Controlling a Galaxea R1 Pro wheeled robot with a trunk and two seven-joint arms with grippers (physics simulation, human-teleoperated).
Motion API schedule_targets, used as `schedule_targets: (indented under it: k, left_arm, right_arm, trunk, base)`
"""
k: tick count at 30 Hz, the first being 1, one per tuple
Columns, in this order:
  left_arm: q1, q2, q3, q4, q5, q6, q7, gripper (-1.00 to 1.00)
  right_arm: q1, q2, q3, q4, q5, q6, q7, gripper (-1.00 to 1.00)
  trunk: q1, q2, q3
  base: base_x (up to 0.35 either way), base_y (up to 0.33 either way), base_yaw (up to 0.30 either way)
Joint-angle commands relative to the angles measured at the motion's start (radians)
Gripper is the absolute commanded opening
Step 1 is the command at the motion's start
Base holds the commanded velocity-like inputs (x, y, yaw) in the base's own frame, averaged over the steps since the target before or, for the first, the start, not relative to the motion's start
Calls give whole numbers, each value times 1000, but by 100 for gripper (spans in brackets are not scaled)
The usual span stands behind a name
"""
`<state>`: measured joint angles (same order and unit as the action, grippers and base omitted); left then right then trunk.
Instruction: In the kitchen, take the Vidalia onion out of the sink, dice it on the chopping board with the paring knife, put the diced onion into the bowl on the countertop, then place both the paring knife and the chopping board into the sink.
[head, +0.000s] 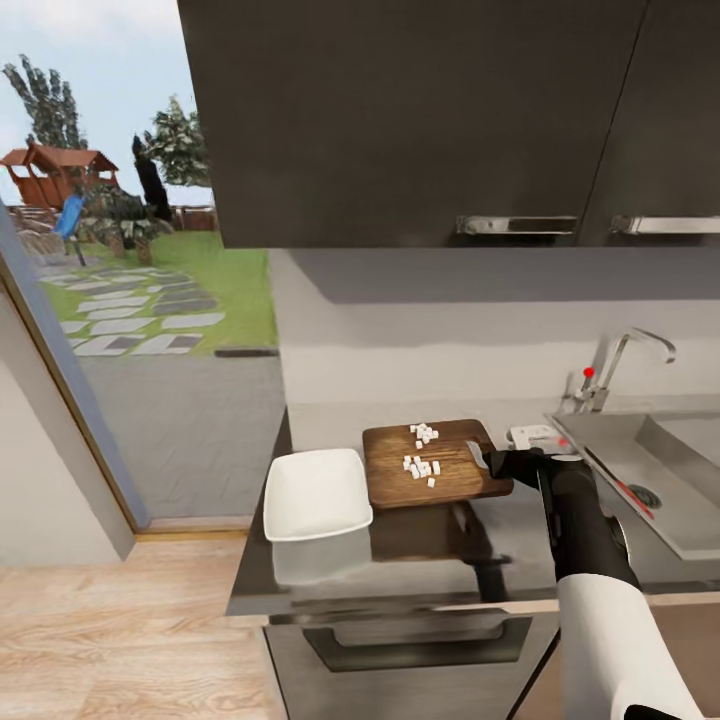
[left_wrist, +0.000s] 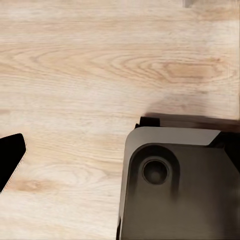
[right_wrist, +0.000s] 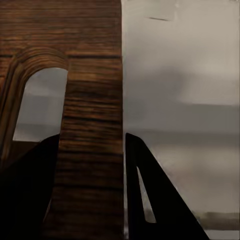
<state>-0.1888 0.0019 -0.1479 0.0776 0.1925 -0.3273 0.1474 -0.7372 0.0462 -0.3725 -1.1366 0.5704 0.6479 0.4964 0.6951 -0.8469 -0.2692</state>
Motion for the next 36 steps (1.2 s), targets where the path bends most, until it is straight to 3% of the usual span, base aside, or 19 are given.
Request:
schedule_targets:
  k: [1,19,36]
  left_arm:
    - [-1,0,-9,3,8,-6,0,100]
    - [-1,0,-9,4,8,-6,0,100]
    - [-2,0,-9,4,8,-6,0,100]
  right_arm:
    - [-1,1,-3,-2,6,2,10,-100]
    - [-1,1,-3,-2,6,2,10,-100]
    - [-2,1,-3,-2,6,2,10,-100]
  trunk:
    - [0,-1,0]
    - [0,-1,29]
    - [0,-1,55]
  base:
    - [0,200,0]
    - [0,21,0]
    - [0,117,0]
